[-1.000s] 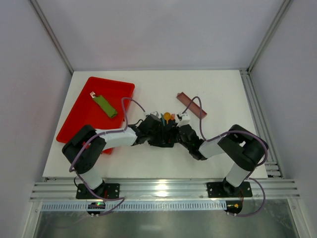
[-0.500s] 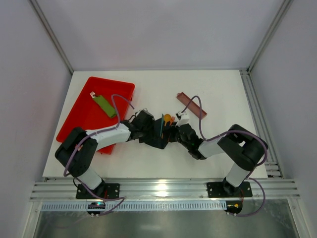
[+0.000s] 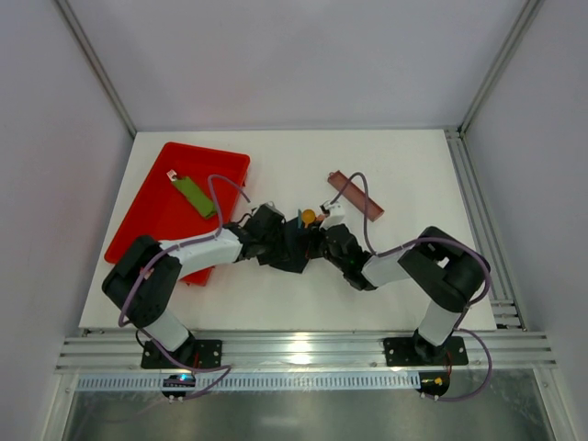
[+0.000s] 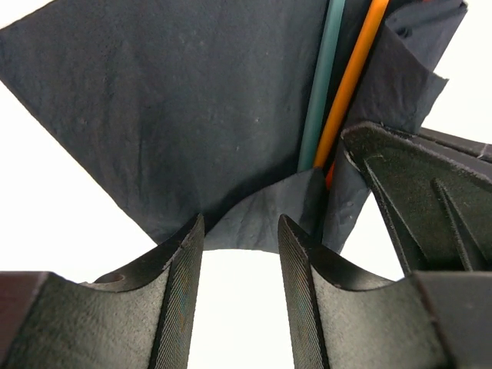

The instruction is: Place the utensils on the paper napkin and roll it up

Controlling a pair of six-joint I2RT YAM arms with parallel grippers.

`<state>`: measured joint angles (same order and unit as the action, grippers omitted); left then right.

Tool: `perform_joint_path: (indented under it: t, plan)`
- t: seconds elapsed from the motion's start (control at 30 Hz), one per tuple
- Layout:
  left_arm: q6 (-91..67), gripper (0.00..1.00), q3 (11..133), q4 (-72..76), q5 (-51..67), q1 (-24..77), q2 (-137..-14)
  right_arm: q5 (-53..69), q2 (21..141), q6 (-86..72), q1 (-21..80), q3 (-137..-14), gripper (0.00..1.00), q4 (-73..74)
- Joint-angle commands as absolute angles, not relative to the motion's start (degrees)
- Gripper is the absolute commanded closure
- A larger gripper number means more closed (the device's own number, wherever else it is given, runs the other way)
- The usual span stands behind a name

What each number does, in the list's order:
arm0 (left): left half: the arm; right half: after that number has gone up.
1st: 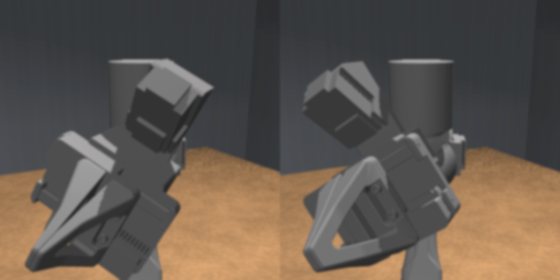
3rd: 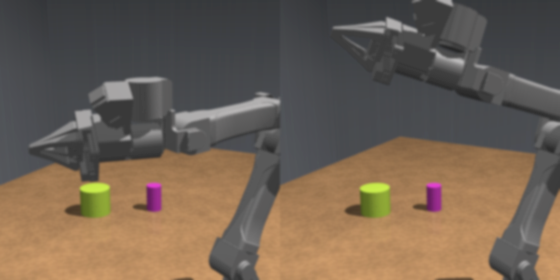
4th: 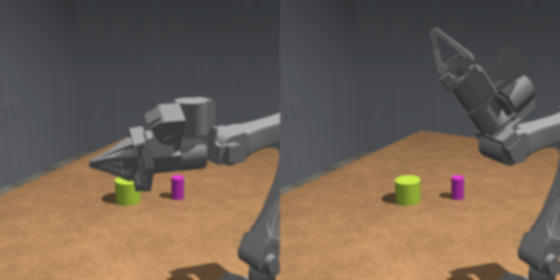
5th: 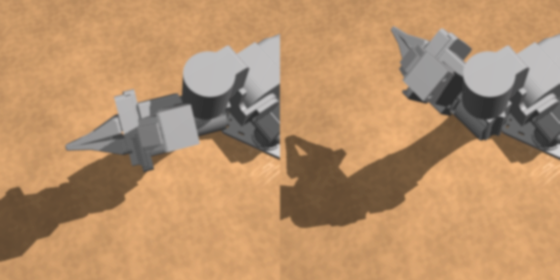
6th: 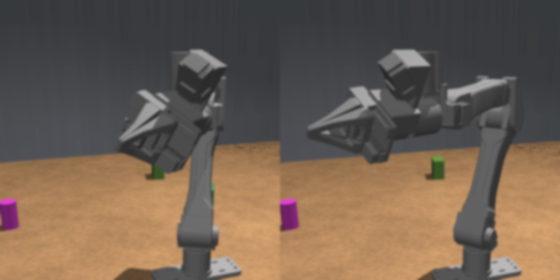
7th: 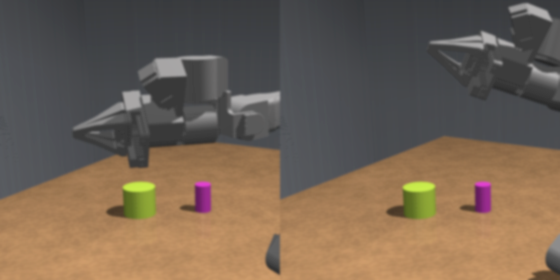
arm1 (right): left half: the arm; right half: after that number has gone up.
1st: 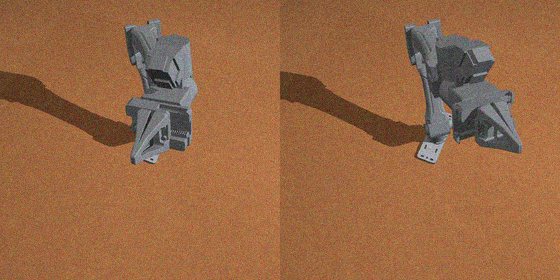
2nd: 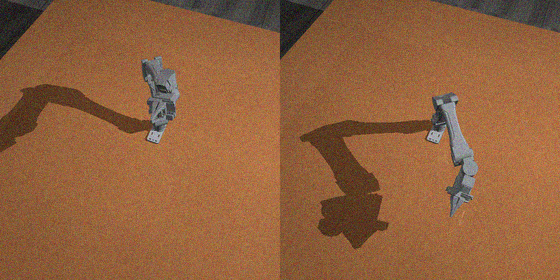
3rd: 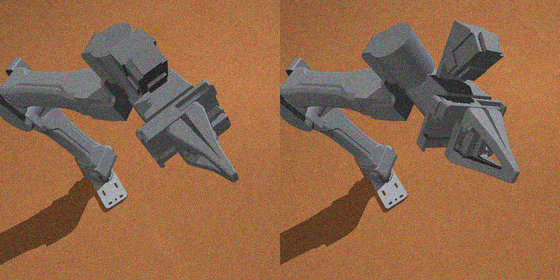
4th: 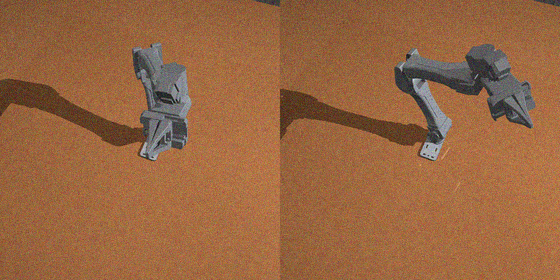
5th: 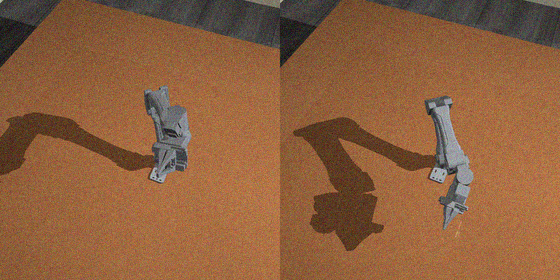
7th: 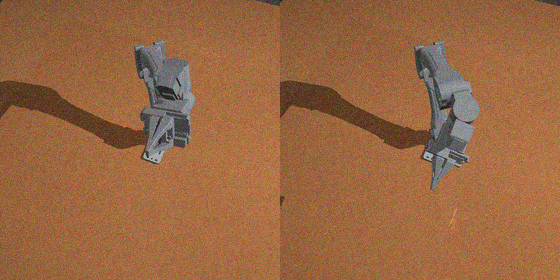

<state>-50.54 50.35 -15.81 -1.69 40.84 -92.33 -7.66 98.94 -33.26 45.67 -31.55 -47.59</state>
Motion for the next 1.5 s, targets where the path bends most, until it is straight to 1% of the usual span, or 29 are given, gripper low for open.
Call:
perform_joint_path:
  t: [0.0, 0.13, 0.27, 0.3, 0.37, 0.5, 0.57, 0.9, 0.97, 1.07, 1.13, 1.2, 1.3, 1.33, 1.47]
  plan:
    - [-50.2, 0.57, 49.7, -14.3, -1.4, 40.8, -93.4, -7.3, 99.9, -31.7, 46.1, -34.5, 0.96, -48.4]
    - [-50.2, 0.58, 49.7, -14.5, -1.4, 40.8, -93.8, -6.7, 102.1, -31.4, 46.2, -36.6, 0.96, -47.1]
    - [-50.5, 0.57, 49.7, -15.6, -2.9, 40.8, -92.5, -5.4, 104.1, -31.3, 46.2, -37.8, 0.91, -46.2]
    - [-50.5, 0.56, 49.8, -16.0, -3.3, 40.8, -92.0, -5.2, 104.3, -31.3, 46.2, -38.0, 0.86, -46.1]
    - [-50.5, 0.54, 50.4, -17.8, -4.4, 40.6, -90.8, -4.5, 105.0, -31.6, 46.3, -38.3, 0.83, -45.9]
    - [-49.9, 0.50, 54.1, -22.0, -7.5, 40.4, -89.8, -3.6, 105.7, -31.6, 46.5, -38.2, 0.66, -46.2]
    - [-49.8, 0.49, 55.5, -23.5, -8.4, 39.9, -89.6, -3.3, 106.1, -31.3, 46.5, -38.1, 0.64, -46.4]
    - [-49.1, 0.45, 62.1, -25.7, -10.1, 37.5, -90.6, -2.0, 106.3, -30.4, 46.5, -36.6, 0.63, -49.2]
    - [-48.1, 0.45, 64.1, -25.8, -9.3, 37.0, -91.6, -1.8, 106.5, -30.2, 46.6, -36.1, 0.67, -49.9]
    - [-46.1, 0.45, 67.8, -27.1, -8.4, 36.7, -94.7, -1.1, 106.7, -29.8, 46.6, -35.6, 0.68, -51.4]
    - [-45.4, 0.45, 69.4, -28.5, -8.1, 36.5, -97.4, -0.7, 107.0, -29.1, 46.7, -35.4, 0.65, -52.6]
    - [-44.2, 0.45, 70.7, -28.8, -7.0, 36.3, -98.9, -0.8, 107.0, -28.8, 46.7, -35.2, 0.58, -53.2]
    - [-43.5, 0.46, 70.6, -28.9, -6.6, 36.3, -100.7, -0.7, 106.9, -28.7, 46.8, -34.7, 0.54, -54.1]
    - [-43.4, 0.46, 70.5, -28.8, -6.6, 36.3, -101.1, 1.1, 107.0, -28.7, 46.8, -34.5, 0.53, -54.3]
    - [-42.4, 0.50, 70.1, -28.5, -4.8, 36.1, -103.2, 1.2, 106.9, -28.5, 46.8, -34.2, 0.53, -55.3]
